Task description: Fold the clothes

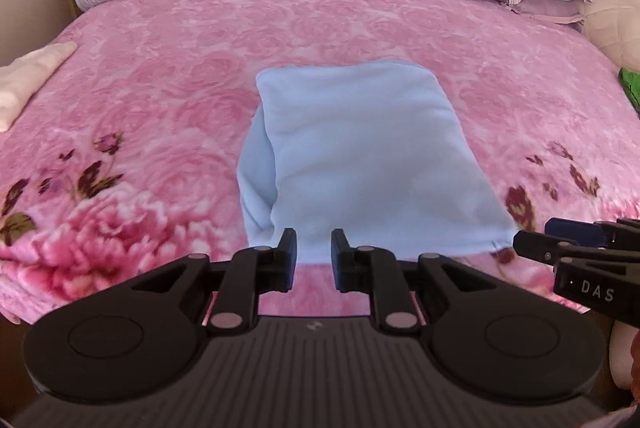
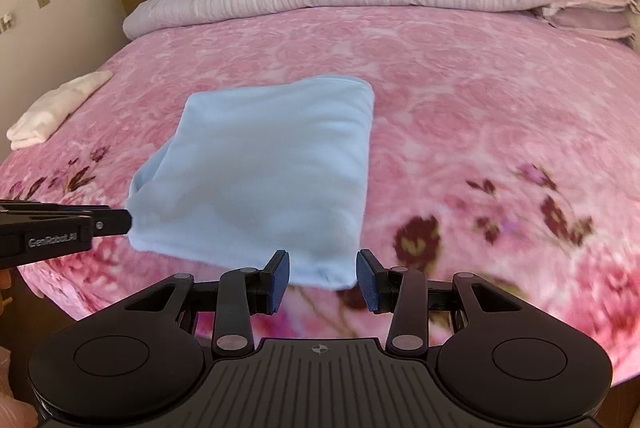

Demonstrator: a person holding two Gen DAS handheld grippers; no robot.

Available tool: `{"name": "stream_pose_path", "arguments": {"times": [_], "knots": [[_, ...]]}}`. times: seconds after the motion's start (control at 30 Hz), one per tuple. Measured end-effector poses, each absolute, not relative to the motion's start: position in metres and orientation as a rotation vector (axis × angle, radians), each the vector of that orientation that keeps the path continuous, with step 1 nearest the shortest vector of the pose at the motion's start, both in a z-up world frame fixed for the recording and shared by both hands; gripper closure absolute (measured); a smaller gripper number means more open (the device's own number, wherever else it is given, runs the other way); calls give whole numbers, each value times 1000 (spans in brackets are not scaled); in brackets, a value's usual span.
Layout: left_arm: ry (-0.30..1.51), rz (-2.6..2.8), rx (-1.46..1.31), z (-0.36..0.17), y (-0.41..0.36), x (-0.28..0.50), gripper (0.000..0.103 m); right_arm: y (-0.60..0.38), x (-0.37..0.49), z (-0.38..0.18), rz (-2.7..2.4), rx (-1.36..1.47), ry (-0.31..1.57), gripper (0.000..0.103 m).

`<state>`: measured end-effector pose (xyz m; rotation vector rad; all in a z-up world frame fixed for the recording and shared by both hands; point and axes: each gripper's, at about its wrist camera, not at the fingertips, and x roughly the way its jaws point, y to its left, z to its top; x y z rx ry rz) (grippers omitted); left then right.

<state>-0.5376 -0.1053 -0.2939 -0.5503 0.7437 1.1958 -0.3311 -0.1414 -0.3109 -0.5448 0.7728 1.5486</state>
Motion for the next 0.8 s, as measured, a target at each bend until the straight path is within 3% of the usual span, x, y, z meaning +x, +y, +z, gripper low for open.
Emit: {"name": "stream_pose_path", "arguments": {"times": [0.4,0.8], "knots": [[722,1251,-459,-262,-158,-530,75,-181,-332,-280,1467,-545,733,62],[729,1293,-472,-258,-180,-524,75,-186,-337,-278,1524,-553,741,62]]}}
